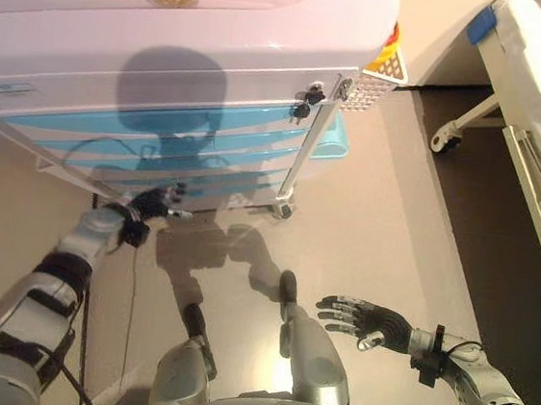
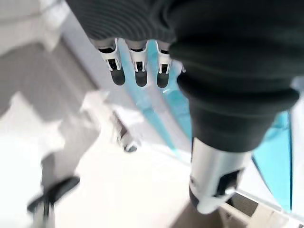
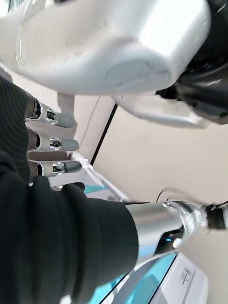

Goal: Open the drawer and pick up the medicine

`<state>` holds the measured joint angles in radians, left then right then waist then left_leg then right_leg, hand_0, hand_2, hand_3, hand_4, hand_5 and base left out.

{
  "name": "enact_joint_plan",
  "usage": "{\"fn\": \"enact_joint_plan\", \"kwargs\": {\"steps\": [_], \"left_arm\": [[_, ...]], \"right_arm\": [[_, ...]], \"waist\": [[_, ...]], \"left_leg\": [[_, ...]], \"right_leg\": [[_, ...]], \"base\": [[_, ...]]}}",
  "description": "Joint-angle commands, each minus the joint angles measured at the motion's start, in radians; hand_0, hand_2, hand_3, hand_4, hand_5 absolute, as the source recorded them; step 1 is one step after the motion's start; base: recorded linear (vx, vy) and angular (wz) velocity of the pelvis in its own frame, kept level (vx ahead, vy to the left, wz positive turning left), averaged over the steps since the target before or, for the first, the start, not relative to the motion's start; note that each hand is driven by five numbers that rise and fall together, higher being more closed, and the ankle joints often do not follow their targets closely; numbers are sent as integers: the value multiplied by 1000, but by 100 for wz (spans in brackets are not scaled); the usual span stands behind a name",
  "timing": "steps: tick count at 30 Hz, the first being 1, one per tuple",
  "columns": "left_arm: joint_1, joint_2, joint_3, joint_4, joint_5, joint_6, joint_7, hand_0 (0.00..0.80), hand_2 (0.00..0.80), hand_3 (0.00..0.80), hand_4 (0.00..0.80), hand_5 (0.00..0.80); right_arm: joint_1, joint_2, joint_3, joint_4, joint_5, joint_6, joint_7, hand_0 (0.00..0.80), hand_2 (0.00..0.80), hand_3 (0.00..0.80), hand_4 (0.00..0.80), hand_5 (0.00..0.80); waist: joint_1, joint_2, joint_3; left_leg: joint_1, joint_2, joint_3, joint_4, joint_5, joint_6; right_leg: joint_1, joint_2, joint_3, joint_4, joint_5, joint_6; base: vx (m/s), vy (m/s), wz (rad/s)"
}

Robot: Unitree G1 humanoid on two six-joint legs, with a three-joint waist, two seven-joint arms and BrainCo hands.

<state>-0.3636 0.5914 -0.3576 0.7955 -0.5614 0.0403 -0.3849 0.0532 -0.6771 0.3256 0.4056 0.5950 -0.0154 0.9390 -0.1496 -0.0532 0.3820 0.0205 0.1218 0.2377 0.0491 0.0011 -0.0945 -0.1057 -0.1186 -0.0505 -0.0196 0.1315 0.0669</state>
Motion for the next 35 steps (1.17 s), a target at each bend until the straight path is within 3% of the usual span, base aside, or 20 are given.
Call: {"fn": "enact_joint_plan", "kwargs": {"steps": [1, 7, 12, 20, 23, 35], "left_arm": [[114, -23, 53, -26, -54, 5, -49, 0, 0, 0, 0, 0], [272, -104, 84, -36, -45, 67, -80, 0, 0, 0, 0, 0], [366, -178, 87, -23, -37, 72, -63, 0, 0, 0, 0, 0], [428, -254, 94, 33, -73, 57, -67, 0, 0, 0, 0, 0], [436, -278, 89, 56, -92, 45, -79, 0, 0, 0, 0, 0], [443, -329, 82, 121, -178, 43, -108, 0, 0, 0, 0, 0]], "right_arm": [[40, 38, -26, -18, -15, 7, -1, 0, 0, 0, 0, 0], [38, 104, -29, 4, -48, 54, -41, 0, 0, 0, 0, 0], [37, 219, -23, 80, -4, 114, -123, 0, 0, 0, 0, 0], [23, 357, -11, 271, 10, 92, -179, 0, 0, 0, 0, 0], [20, 380, -18, 319, 38, 107, -207, 0, 0, 0, 0, 0], [12, 427, -41, 453, 82, 55, -190, 0, 0, 0, 0, 0]], "waist": [[45, -17, -110], [88, 1, -170], [116, 17, -218], [152, 30, -254], [156, 33, -263], [160, 40, -293]], "left_leg": [[-73, -11, -56, 80, 12, 28], [-35, -15, -100, 26, 28, 25], [-3, -14, -126, -16, 41, 24], [26, -11, -152, -67, 61, 21], [32, -13, -155, -77, 63, 21], [51, -21, -149, -102, 65, 29]], "right_leg": [[8, -57, -27, 122, -67, 58], [57, -47, -56, 105, -83, 47], [99, -38, -79, 86, -96, 39], [148, -31, -113, 47, -95, 30], [157, -30, -116, 33, -91, 30], [179, -28, -121, -1, -74, 33]], "base": [[64, -60, 8], [59, -57, 17], [40, -42, 15], [-7, -27, 14], [-13, -2, 4], [-2, 1, 1]]}}
